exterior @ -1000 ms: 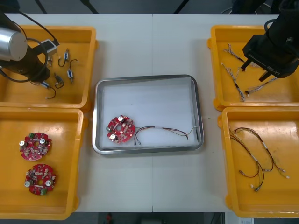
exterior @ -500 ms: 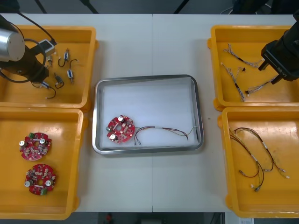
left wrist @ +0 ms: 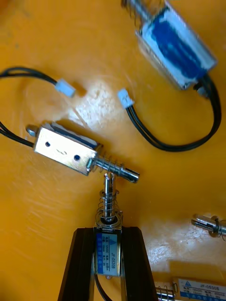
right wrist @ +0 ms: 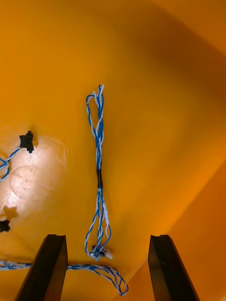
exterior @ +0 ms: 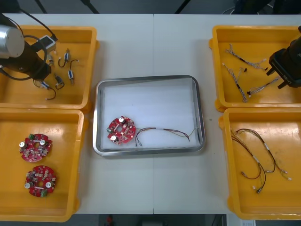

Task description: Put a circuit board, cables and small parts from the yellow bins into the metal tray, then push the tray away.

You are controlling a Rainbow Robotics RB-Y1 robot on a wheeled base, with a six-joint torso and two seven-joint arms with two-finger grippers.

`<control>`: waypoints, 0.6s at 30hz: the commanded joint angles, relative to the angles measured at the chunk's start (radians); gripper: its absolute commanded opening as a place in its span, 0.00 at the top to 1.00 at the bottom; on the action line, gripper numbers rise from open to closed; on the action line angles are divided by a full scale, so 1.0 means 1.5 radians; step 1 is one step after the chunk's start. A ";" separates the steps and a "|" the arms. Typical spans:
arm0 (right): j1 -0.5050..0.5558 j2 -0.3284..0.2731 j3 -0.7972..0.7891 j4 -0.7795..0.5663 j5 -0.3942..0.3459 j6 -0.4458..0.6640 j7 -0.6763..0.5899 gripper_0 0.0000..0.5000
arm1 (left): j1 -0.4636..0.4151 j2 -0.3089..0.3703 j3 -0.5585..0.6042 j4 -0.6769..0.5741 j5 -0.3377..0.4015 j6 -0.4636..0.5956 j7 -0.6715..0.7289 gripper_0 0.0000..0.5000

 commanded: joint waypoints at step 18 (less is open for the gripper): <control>-0.034 0.062 0.025 0.103 0.043 -0.130 0.029 0.00 | -0.102 0.059 0.116 -0.058 0.018 0.241 -0.005 1.00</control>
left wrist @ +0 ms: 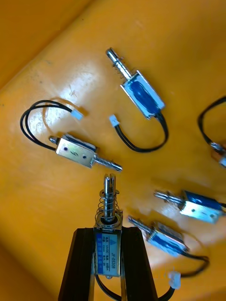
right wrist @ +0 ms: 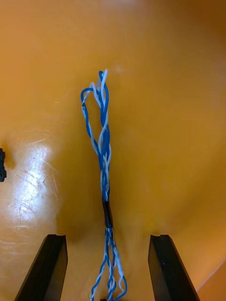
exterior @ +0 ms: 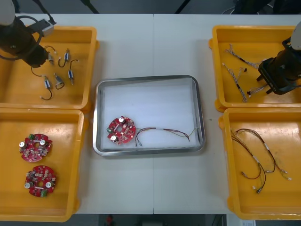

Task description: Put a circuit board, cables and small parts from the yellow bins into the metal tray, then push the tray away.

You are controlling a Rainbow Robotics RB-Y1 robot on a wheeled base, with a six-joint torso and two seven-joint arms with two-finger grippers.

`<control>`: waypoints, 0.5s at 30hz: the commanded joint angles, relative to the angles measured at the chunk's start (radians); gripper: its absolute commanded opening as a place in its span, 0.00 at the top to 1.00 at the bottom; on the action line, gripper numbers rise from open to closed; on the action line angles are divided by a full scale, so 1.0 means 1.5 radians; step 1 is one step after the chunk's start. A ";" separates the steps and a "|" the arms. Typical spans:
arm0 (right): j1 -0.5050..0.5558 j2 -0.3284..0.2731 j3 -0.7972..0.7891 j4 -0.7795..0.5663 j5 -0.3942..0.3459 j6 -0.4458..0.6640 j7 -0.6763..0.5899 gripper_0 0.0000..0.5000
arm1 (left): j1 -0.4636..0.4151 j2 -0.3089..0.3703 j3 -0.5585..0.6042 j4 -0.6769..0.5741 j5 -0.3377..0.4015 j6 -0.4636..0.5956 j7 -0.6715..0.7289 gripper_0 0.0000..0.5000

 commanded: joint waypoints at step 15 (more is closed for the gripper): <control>-0.025 0.020 0.024 0.015 0.006 -0.027 0.030 0.70 | -0.046 0.078 0.161 -0.125 0.014 0.239 0.137 1.00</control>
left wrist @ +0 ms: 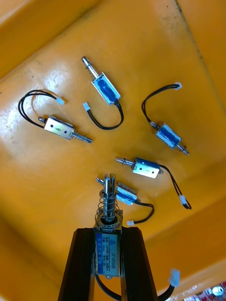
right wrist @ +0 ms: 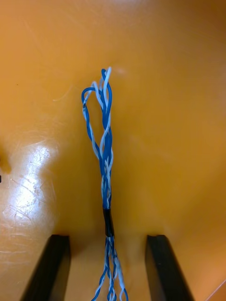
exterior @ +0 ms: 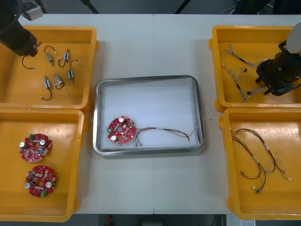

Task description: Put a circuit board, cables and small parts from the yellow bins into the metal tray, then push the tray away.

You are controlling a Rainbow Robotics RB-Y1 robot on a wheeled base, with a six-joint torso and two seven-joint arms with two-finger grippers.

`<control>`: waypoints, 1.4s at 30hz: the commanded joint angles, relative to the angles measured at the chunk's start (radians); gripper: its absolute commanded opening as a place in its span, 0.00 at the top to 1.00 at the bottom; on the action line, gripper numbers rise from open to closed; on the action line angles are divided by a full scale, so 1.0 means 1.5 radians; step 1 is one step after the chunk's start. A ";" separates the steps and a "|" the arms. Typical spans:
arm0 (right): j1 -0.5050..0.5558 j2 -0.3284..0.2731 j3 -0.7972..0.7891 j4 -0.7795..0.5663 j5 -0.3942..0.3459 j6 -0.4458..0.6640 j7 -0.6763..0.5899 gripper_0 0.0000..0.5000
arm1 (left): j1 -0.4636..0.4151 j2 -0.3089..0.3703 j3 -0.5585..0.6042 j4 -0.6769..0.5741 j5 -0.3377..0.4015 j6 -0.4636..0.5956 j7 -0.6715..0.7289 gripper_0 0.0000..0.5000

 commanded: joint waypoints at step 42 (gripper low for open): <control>-0.024 -0.044 -0.114 -0.400 0.041 0.383 0.390 1.00 | -0.096 -0.145 0.032 -0.112 -0.128 0.201 0.788 1.00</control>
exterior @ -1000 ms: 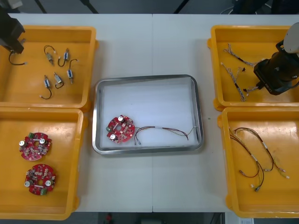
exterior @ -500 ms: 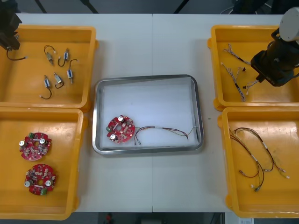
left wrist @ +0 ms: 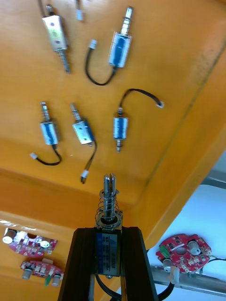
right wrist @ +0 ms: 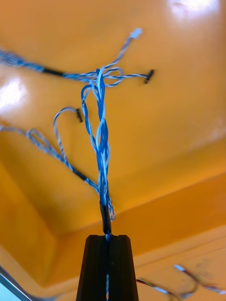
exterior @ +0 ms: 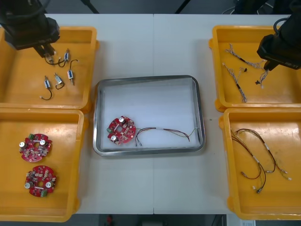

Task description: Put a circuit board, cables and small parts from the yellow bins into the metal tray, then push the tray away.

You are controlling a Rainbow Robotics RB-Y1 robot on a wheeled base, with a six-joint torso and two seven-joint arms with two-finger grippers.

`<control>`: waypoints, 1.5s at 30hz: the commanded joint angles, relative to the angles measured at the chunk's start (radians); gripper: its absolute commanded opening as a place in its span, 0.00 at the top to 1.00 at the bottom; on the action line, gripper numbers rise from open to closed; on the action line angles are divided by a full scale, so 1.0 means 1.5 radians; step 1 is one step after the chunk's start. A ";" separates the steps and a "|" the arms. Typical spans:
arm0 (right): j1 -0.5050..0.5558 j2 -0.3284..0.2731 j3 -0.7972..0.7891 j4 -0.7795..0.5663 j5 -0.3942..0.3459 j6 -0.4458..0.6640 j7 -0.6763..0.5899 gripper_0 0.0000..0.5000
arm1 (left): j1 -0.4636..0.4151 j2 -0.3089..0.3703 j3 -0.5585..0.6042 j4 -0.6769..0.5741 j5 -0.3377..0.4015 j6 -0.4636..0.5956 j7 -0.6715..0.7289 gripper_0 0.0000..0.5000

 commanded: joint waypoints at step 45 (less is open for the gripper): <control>0.096 -0.030 -0.057 -0.340 -0.075 0.077 0.286 1.00 | 0.223 -0.303 -0.002 -0.259 -0.320 -0.021 0.133 1.00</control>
